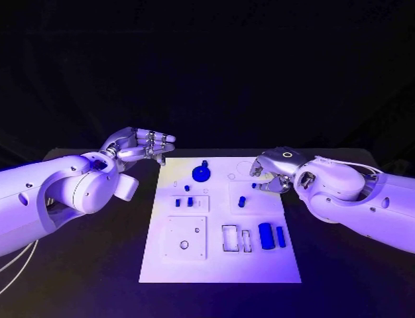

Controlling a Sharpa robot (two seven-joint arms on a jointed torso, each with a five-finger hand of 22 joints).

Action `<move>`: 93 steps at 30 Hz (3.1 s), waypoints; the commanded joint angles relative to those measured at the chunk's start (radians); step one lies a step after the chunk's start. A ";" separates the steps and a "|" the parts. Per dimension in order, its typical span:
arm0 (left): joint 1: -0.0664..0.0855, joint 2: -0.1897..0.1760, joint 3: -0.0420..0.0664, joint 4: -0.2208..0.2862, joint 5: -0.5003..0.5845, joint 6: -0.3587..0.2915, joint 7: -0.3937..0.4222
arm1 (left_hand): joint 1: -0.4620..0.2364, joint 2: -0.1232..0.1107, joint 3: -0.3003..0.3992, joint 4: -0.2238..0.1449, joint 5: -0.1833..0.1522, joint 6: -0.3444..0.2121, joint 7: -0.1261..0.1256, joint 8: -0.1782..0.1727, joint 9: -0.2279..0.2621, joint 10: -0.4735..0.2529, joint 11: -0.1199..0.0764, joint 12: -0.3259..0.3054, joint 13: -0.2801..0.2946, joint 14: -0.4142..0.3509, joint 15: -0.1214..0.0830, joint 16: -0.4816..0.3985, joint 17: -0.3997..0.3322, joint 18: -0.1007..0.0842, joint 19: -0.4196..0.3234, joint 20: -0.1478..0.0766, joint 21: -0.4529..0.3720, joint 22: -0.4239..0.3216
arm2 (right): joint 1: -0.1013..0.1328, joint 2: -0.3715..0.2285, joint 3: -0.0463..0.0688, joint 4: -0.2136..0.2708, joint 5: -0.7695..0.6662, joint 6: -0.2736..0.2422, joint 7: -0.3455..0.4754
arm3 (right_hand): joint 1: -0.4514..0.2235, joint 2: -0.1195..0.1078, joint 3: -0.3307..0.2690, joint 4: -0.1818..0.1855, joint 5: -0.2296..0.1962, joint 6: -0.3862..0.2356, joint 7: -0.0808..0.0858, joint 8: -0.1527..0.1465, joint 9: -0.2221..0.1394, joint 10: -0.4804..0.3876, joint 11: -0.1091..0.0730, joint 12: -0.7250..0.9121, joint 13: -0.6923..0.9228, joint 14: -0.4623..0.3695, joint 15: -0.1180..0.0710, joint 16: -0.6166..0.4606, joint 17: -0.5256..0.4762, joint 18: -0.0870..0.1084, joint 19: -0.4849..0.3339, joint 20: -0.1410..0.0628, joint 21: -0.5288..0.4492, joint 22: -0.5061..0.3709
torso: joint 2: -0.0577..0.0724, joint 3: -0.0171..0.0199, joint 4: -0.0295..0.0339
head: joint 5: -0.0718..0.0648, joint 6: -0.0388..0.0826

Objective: Assemble the parts on the task board

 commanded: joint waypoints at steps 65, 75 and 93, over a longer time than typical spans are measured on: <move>0.001 0.004 0.000 -0.006 0.029 0.010 0.019 | 0.028 0.013 -0.007 -0.022 0.003 -0.012 0.016 -0.007 -0.004 -0.020 0.003 0.014 0.000 -0.004 -0.001 -0.017 -0.017 0.005 0.011 -0.002 -0.013 -0.008 | -0.053 0.037 0.002 -0.071 0.071 -0.126 0.056 | 0.023 0.055 0.288 -0.086 -0.094 0.101 -0.014 0.039 0.050 0.147 -0.028 0.034 0.013 0.036 -0.016 0.162 0.136 -0.055 0.075 -0.016 0.205 0.182 | -0.001 0.0008 -0.0004 | 0.004 -0.013; 0.001 0.005 0.000 -0.008 0.029 0.013 0.019 | 0.028 0.013 -0.007 -0.022 0.003 -0.012 0.016 -0.007 -0.004 -0.020 0.003 0.014 0.000 -0.004 -0.001 -0.017 -0.017 0.005 0.011 -0.002 -0.013 -0.008 | -0.040 -0.012 0.011 0.006 0.108 -0.135 0.057 | 0.019 0.051 0.292 -0.090 -0.090 0.101 -0.013 0.038 0.052 0.148 -0.028 0.030 0.014 0.036 -0.016 0.164 0.137 -0.056 0.078 -0.015 0.211 0.186 | -0.002 -0.0001 -0.0017 | 0.003 -0.013; -0.002 0.031 -0.004 -0.019 0.036 0.022 0.020 | 0.028 0.014 -0.008 -0.022 0.003 -0.014 0.017 -0.008 -0.004 -0.022 0.004 0.015 0.000 -0.005 0.000 -0.019 -0.018 0.005 0.011 -0.002 -0.013 -0.008 | -0.057 0.052 0.014 0.169 0.130 -0.115 0.070 | 0.013 0.049 0.295 -0.093 -0.085 0.101 -0.012 0.038 0.054 0.149 -0.027 0.027 0.015 0.036 -0.015 0.165 0.136 -0.056 0.078 -0.014 0.213 0.189 | -0.001 -0.0010 -0.0011 | 0.035 -0.022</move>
